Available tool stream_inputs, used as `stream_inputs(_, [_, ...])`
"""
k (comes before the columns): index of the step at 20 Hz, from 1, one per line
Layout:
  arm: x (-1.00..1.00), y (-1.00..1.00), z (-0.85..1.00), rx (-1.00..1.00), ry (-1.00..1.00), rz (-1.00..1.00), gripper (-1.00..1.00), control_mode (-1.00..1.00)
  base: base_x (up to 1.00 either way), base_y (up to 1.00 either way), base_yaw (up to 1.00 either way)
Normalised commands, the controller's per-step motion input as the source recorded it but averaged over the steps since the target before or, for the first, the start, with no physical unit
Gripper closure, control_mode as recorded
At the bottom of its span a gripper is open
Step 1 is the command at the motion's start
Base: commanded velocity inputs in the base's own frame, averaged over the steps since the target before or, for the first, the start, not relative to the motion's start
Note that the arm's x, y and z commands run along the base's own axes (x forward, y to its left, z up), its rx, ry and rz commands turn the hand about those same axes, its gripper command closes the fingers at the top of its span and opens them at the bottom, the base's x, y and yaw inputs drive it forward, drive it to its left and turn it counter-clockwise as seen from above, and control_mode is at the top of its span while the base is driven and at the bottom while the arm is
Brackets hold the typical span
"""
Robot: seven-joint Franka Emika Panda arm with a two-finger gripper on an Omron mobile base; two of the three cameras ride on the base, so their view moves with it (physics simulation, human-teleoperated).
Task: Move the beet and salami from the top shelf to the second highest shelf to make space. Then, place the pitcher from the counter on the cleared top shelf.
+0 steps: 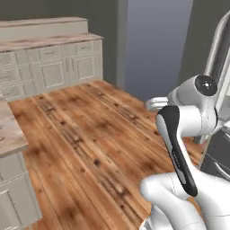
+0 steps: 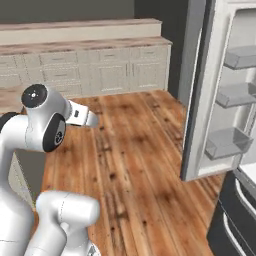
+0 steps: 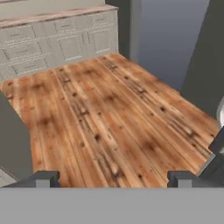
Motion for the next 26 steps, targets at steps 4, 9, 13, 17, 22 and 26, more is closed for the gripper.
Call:
stream_inputs(4, [0.00, 0.00, 0.00, 0.00, 0.00, 0.00, -1.00, 1.00, 0.00, 0.90, 0.65])
stream_inputs(9, [0.00, 0.00, 0.00, 0.00, 0.00, 0.00, -1.00, 1.00, 0.09, 0.94, 0.66])
stream_inputs(13, [0.00, 0.00, 0.00, 0.00, 0.00, 0.00, -1.00, 1.00, 0.37, 0.95, 0.58])
stream_inputs(17, [0.00, 0.00, 0.00, 0.00, 0.00, 0.00, -1.00, 1.00, 0.67, 0.96, 0.43])
stream_inputs(22, [0.00, 0.00, 0.00, 0.00, 0.00, 0.00, -1.00, 1.00, 0.90, 0.70, 0.26])
stream_inputs(26, [0.00, 0.00, 0.00, 0.00, 0.00, 0.00, -1.00, 1.00, 0.91, 0.62, 0.19])
